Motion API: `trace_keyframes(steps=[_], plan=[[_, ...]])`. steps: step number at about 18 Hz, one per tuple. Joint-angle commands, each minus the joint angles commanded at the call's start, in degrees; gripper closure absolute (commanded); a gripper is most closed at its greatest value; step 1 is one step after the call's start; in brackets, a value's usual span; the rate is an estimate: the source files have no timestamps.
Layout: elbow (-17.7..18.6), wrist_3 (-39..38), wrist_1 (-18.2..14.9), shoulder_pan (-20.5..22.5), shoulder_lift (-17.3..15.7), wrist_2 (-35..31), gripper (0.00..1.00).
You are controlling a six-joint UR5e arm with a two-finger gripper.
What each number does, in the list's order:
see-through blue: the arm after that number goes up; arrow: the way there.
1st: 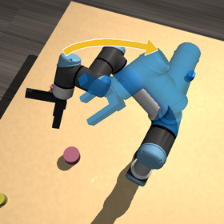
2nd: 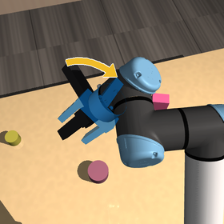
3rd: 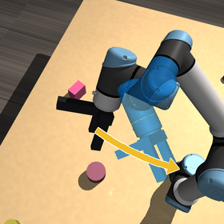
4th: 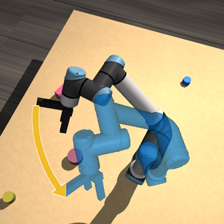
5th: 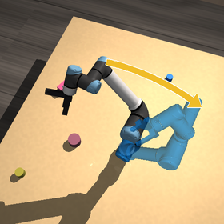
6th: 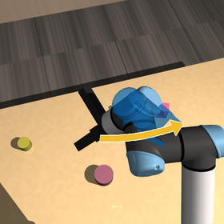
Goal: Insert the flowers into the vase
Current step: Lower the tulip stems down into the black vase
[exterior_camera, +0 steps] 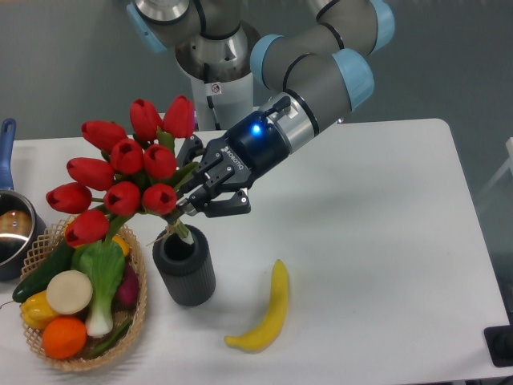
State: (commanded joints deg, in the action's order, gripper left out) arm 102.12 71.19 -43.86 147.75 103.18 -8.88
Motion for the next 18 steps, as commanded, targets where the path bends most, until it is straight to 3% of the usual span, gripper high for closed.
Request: trace_keyframes(steps=[8,18], plan=[[3.4,1.4,0.0,-0.1,0.1,-0.2,0.75],[3.5,1.2,-0.1,-0.6,1.6,-0.2,0.74]])
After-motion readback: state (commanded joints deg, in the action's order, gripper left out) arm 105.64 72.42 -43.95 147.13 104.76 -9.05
